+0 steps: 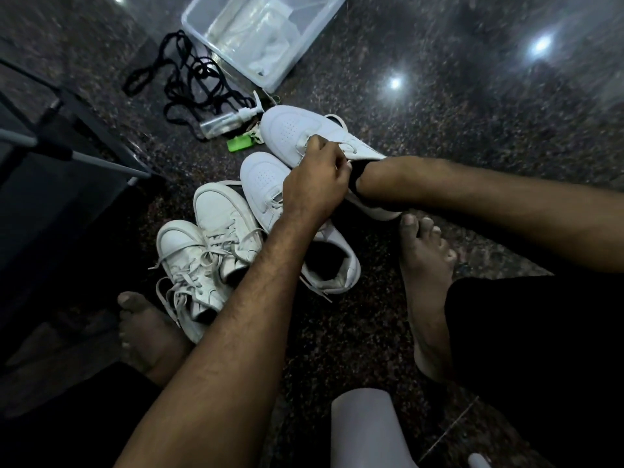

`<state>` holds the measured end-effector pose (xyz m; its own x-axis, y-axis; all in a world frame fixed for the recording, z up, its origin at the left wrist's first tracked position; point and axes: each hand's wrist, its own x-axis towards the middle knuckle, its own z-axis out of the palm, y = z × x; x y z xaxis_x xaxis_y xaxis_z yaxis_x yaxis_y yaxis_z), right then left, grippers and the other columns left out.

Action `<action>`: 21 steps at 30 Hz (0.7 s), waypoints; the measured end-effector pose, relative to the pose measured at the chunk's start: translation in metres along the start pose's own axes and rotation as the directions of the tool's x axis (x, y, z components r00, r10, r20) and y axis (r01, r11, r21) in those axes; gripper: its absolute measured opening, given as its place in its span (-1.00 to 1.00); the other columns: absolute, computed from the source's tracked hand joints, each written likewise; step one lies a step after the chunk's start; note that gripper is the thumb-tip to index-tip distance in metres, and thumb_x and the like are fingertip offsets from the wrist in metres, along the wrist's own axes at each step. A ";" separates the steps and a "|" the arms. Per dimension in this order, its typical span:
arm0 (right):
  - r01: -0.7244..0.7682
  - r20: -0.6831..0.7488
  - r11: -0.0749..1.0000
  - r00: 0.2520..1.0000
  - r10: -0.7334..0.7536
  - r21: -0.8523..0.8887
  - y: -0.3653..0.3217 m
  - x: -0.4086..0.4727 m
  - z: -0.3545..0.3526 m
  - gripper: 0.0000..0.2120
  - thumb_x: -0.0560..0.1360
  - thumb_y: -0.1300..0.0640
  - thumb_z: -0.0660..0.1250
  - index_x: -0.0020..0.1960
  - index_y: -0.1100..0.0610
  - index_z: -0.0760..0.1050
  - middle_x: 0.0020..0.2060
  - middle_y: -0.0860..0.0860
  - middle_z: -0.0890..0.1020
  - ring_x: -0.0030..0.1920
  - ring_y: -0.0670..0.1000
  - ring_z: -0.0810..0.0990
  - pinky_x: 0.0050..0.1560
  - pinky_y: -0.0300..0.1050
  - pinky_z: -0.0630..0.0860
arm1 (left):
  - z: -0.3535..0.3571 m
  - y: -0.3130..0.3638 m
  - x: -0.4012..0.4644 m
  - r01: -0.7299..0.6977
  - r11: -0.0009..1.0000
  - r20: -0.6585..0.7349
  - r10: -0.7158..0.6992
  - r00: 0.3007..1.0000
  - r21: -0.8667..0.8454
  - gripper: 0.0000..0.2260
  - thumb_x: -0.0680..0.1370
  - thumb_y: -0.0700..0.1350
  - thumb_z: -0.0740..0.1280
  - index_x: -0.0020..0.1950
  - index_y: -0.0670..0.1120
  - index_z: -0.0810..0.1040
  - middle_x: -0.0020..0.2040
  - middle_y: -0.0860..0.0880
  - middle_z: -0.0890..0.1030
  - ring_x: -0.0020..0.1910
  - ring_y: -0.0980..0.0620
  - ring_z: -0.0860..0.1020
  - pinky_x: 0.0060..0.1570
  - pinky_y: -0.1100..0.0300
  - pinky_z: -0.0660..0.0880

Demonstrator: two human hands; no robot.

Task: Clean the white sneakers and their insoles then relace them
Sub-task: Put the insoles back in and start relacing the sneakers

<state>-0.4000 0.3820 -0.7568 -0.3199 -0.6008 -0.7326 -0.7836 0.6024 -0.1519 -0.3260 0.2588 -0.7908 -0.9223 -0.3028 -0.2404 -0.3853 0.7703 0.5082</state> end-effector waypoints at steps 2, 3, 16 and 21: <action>0.015 -0.002 0.999 1.000 -0.015 0.045 0.007 -0.006 -0.004 -0.80 0.57 0.17 0.22 0.10 0.15 0.57 0.09 0.21 0.61 0.04 0.20 0.59 -0.03 -0.03 0.45 | 0.001 0.000 -0.001 0.007 1.000 -0.011 -0.007 1.000 -0.015 -0.84 0.60 0.06 0.24 0.04 -0.02 0.48 0.12 -0.01 0.43 -0.09 -0.12 0.54 -0.15 -0.05 0.52; -0.007 -0.020 1.000 1.000 0.007 0.031 0.009 -0.009 -0.003 -0.85 0.53 0.17 0.25 0.04 0.11 0.58 0.04 0.19 0.62 -0.04 0.19 0.60 -0.07 -0.04 0.47 | 0.002 0.001 -0.001 0.006 1.000 -0.021 -0.007 1.000 -0.020 -0.84 0.60 0.06 0.24 0.04 -0.01 0.48 0.12 -0.01 0.43 -0.09 -0.12 0.54 -0.15 -0.05 0.51; 0.139 -0.651 0.881 0.727 0.220 0.452 0.037 -0.020 0.010 -0.73 0.44 0.33 0.28 0.03 0.08 0.62 -0.03 0.06 0.63 -0.06 0.04 0.58 -0.08 -0.16 0.43 | 0.008 -0.002 -0.013 -0.050 0.890 -0.290 -0.095 0.952 -0.454 -0.78 0.61 -0.05 0.31 0.21 -0.12 0.51 0.15 -0.02 0.44 -0.03 0.07 0.56 -0.04 0.13 0.55; 0.085 -0.471 0.917 0.874 0.119 0.389 0.042 -0.001 0.029 -0.61 0.47 0.13 0.40 0.25 0.16 0.42 0.13 0.18 0.48 0.11 0.19 0.52 0.09 -0.01 0.44 | 0.026 0.011 -0.035 0.173 0.897 -0.158 -0.256 0.954 -0.406 -0.41 0.52 0.07 0.44 0.40 -0.24 0.38 0.31 -0.19 0.35 0.23 -0.09 0.44 0.27 0.19 0.38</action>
<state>-0.4176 0.4228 -0.7817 -0.6232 -0.7012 -0.3464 -0.5387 0.7060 -0.4597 -0.2969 0.2922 -0.7983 -0.7860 -0.5745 -0.2285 -0.5183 0.4109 0.7500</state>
